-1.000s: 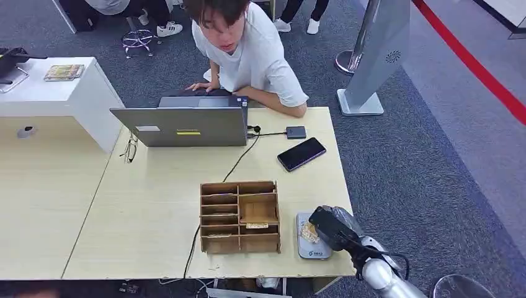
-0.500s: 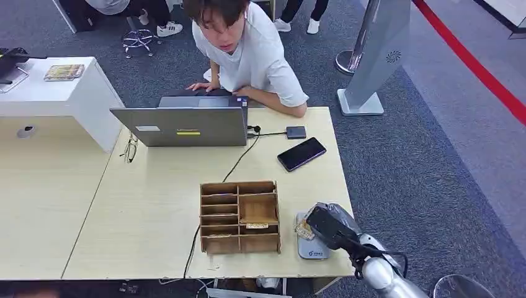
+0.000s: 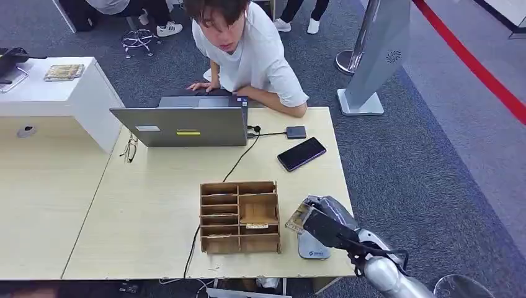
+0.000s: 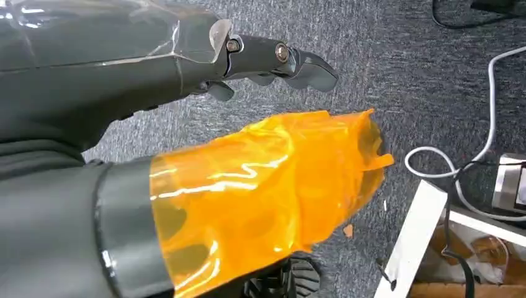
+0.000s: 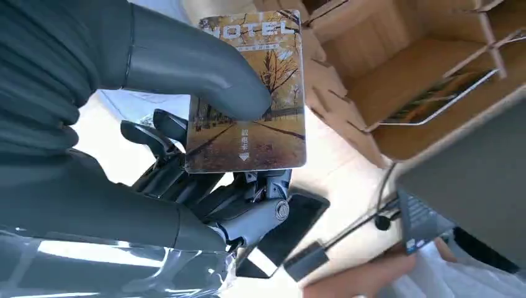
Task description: Pass the card to the sensor for recognition and then transmit it.
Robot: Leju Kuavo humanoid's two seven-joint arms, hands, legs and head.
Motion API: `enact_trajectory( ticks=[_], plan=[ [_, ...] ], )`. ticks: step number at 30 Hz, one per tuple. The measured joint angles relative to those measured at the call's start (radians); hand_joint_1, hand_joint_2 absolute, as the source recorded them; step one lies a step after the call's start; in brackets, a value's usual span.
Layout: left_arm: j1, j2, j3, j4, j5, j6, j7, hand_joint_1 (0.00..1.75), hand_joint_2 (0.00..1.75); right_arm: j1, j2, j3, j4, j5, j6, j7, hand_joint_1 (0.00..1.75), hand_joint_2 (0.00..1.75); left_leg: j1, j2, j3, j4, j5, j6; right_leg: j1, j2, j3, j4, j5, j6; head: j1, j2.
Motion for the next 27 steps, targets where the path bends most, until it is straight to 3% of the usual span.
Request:
enact_trajectory(
  ticks=[15,27],
  plan=[
    [0.001,-0.006,0.027,0.0,-0.008,0.001,0.0,0.0,0.0,-0.043,-0.005,0.031,-0.064,0.011,-0.005,-0.023,1.75,1.75,0.0,0.0,0.0,0.0,0.0,0.0,0.0,0.0,0.0,0.0,0.0,0.0,0.0,0.0],
    [0.001,-0.008,0.043,0.0,-0.027,-0.004,0.001,0.0,0.0,-0.093,0.003,0.066,-0.098,0.093,-0.042,-0.039,1.75,1.75,0.0,0.0,0.0,0.0,0.0,0.0,0.0,0.0,0.0,0.0,0.0,0.0,0.0,0.0]
  ],
)
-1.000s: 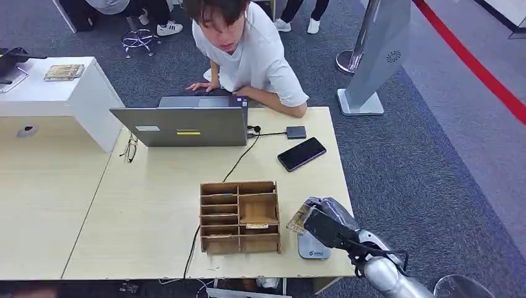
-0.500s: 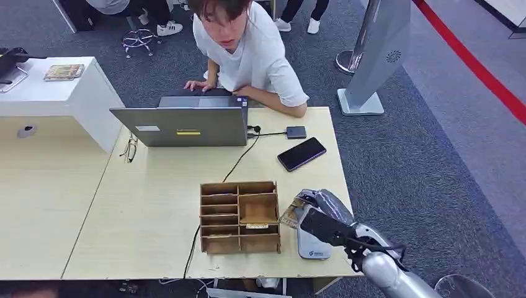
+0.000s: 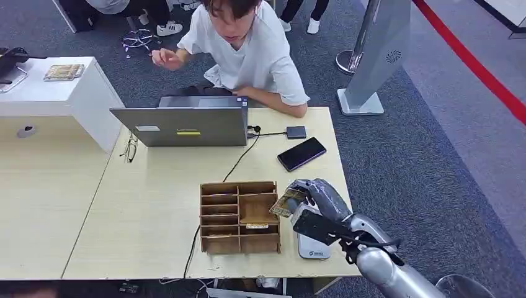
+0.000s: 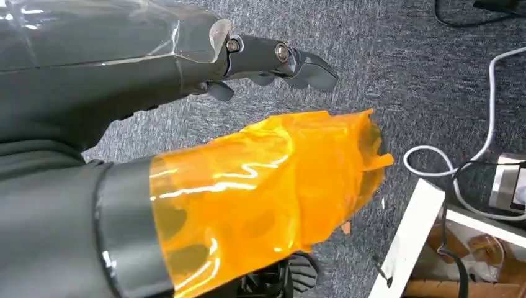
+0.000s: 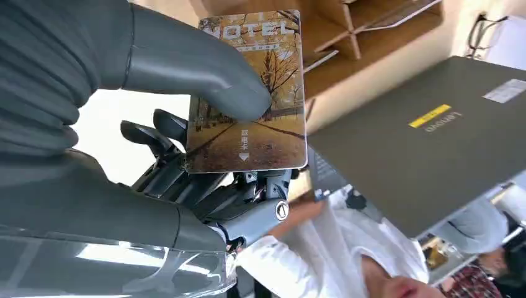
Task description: Pass the card to the sensor for recognition and then transmit it.
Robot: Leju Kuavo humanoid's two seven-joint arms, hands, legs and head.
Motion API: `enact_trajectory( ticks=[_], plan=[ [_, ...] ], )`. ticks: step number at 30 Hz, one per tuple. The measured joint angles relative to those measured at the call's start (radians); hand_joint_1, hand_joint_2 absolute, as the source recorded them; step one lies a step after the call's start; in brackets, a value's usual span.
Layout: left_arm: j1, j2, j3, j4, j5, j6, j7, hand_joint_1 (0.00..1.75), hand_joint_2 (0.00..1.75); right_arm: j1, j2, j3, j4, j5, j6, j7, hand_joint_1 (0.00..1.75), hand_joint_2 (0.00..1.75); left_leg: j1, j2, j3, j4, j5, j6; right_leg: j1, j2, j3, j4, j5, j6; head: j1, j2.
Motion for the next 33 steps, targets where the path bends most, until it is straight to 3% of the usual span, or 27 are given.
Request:
enact_trajectory(
  ticks=[10,33],
  plan=[
    [0.0,-0.005,0.007,0.0,-0.023,-0.003,0.011,0.0,0.0,-0.073,0.042,0.028,0.0,0.071,-0.033,0.015,1.75,1.75,0.0,0.0,0.0,0.0,0.0,0.0,0.0,0.0,0.0,0.0,0.0,0.0,0.0,0.0],
    [-0.002,-0.01,0.007,0.0,-0.069,-0.006,0.038,0.0,0.0,-0.226,0.149,0.058,0.08,0.017,-0.023,0.02,1.75,1.75,0.0,0.0,0.0,0.0,0.001,-0.001,0.0,0.0,0.0,0.0,0.0,0.0,0.0,0.0]
  ],
)
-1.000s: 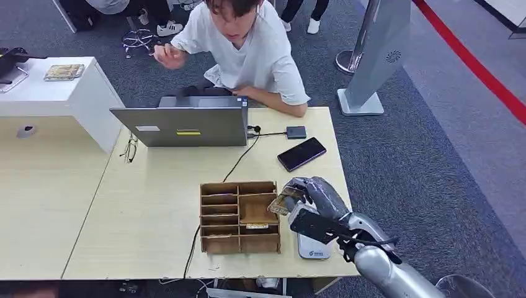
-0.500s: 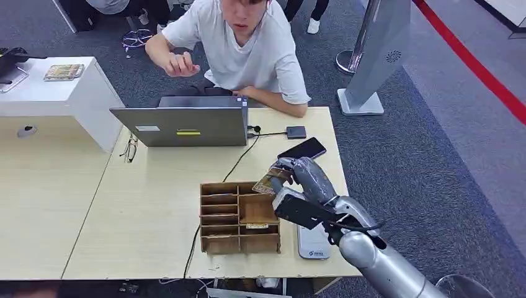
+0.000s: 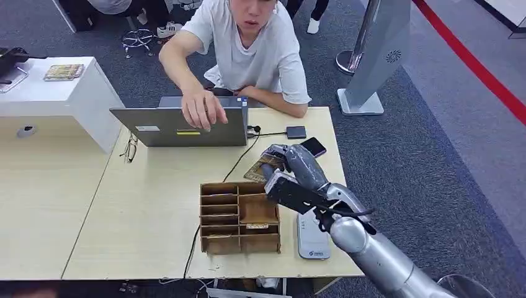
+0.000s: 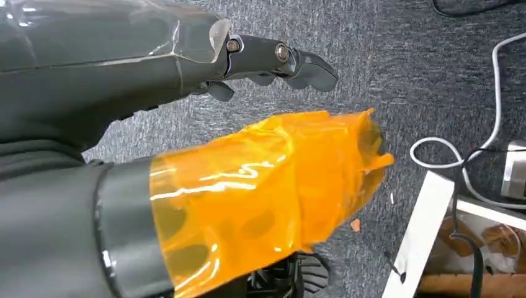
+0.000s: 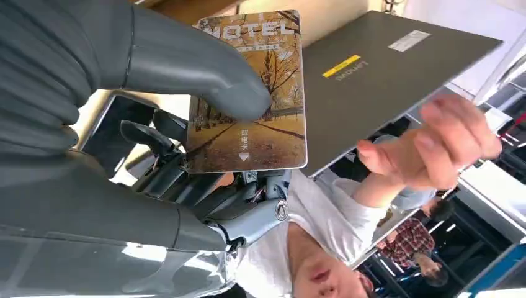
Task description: Pass the card to the sensor for recognition and then transmit it.
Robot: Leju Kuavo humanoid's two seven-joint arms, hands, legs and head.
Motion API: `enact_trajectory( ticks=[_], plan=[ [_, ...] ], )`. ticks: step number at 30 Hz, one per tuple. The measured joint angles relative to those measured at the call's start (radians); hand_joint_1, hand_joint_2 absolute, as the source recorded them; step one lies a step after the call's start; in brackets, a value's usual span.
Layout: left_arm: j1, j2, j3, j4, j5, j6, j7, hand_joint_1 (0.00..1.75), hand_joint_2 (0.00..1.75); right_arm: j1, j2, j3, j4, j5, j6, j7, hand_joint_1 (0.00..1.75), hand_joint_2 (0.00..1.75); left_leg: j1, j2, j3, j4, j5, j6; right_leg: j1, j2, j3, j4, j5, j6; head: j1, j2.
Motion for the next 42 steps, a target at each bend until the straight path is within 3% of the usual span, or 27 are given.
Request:
enact_trajectory(
  ticks=[35,36,37,38,39,42],
  plan=[
    [-0.018,-0.021,0.0,-0.01,-0.064,0.007,0.038,0.0,0.0,-0.219,0.122,0.053,0.201,0.055,-0.008,0.081,1.75,1.75,0.0,0.0,0.0,0.0,0.001,-0.001,0.0,0.0,0.0,0.0,0.001,-0.001,0.0,0.0],
    [-0.018,-0.021,0.0,-0.01,-0.066,0.008,0.041,0.0,0.0,-0.22,0.123,0.053,0.204,0.054,-0.008,0.081,1.45,1.75,0.0,0.0,0.0,0.0,0.001,-0.001,0.0,0.0,0.0,0.0,0.001,-0.001,0.0,0.0],
    [-0.018,-0.021,0.0,-0.01,-0.066,0.008,0.042,0.0,0.0,-0.221,0.124,0.054,0.208,0.054,-0.008,0.081,1.29,1.75,0.0,0.0,0.0,0.0,0.001,-0.001,0.0,0.0,0.0,0.0,0.001,-0.001,0.0,0.0],
    [-0.018,-0.021,0.0,-0.01,-0.068,0.008,0.042,0.0,0.0,-0.222,0.126,0.055,0.211,0.054,-0.008,0.081,0.09,1.75,0.0,0.0,0.0,0.0,0.001,-0.001,0.0,0.0,0.0,0.0,0.001,-0.001,0.0,0.0],
    [-0.018,-0.021,0.001,-0.01,-0.069,0.009,0.042,0.0,0.0,-0.223,0.127,0.055,0.214,0.054,-0.009,0.081,0.0,1.75,0.0,0.0,0.0,0.0,0.001,-0.001,0.0,0.0,0.0,0.0,0.001,-0.001,0.0,0.0],
    [-0.018,-0.021,0.002,-0.01,-0.072,0.01,0.042,0.0,0.0,-0.223,0.13,0.056,0.219,0.052,-0.011,0.081,0.0,1.75,0.0,0.0,0.0,0.0,0.001,-0.001,0.0,0.0,0.0,0.0,0.001,-0.001,0.0,0.0]
  ],
)
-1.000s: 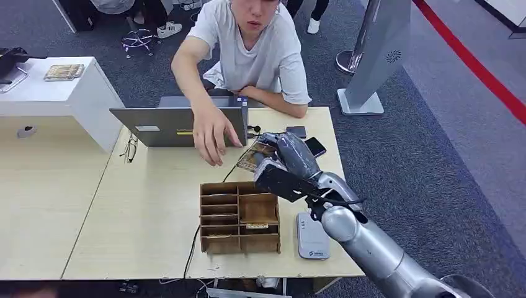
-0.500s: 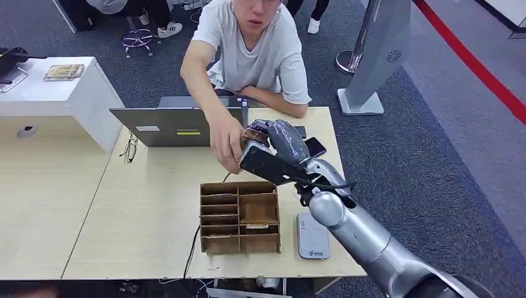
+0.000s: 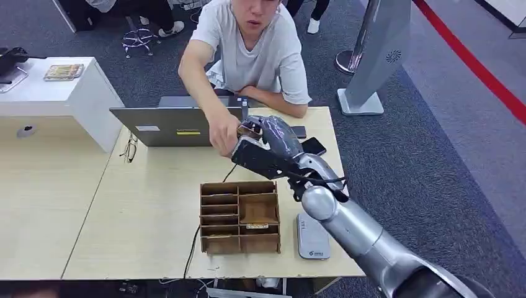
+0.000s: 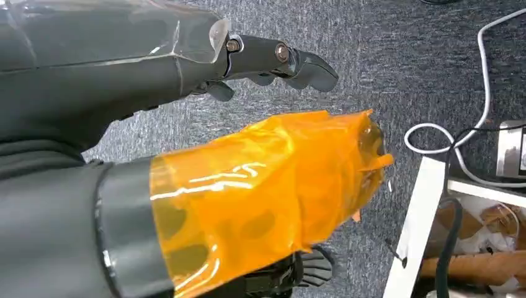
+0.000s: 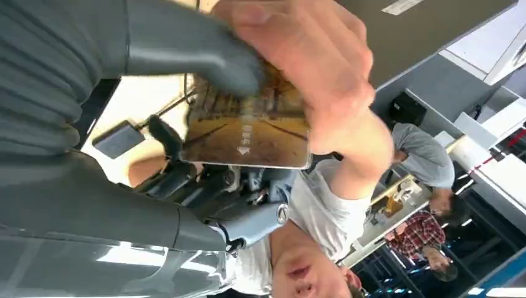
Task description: Pass the card to the sensor for recognition and then transmit it.
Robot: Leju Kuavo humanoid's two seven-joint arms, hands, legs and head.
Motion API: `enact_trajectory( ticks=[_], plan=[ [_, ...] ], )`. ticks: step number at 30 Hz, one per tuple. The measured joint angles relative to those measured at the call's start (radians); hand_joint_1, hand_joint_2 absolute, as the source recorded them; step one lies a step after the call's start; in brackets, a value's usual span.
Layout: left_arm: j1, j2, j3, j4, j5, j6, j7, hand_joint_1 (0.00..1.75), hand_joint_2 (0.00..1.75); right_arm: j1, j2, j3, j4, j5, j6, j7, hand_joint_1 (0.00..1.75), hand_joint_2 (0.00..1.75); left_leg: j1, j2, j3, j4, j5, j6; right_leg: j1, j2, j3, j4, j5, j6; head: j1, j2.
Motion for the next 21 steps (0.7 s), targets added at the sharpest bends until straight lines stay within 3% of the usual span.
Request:
enact_trajectory(
  ticks=[7,8,20,21],
  plan=[
    [0.0,0.0,0.009,0.0,-0.006,0.0,0.002,0.0,0.0,0.0,0.001,0.0,0.003,-0.015,-0.003,-0.013,0.0,1.75,0.0,0.0,0.0,0.0,0.0,0.0,0.0,0.0,0.0,0.0,0.0,0.0,0.0,0.0],
    [0.0,0.0,0.01,0.0,-0.006,0.0,0.002,0.0,0.0,0.0,0.001,0.0,0.003,-0.019,-0.004,-0.015,0.0,0.0,0.0,0.0,0.0,0.0,0.0,0.0,0.0,0.0,0.0,0.0,0.0,0.0,0.0,0.0],
    [0.0,0.001,0.032,0.0,-0.014,0.001,0.002,0.0,0.0,0.001,0.001,0.0,-0.002,-0.022,-0.015,-0.036,0.0,0.0,0.0,0.0,0.0,0.0,0.0,0.0,0.0,0.0,0.0,0.0,0.0,0.0,0.0,0.0],
    [0.0,0.001,0.034,0.0,-0.014,0.001,0.002,0.0,0.0,0.002,0.001,0.0,-0.004,-0.022,-0.016,-0.041,0.0,1.75,0.0,0.0,0.0,0.0,0.0,0.0,0.0,0.0,0.0,0.0,0.0,0.0,0.0,0.0]
  ],
)
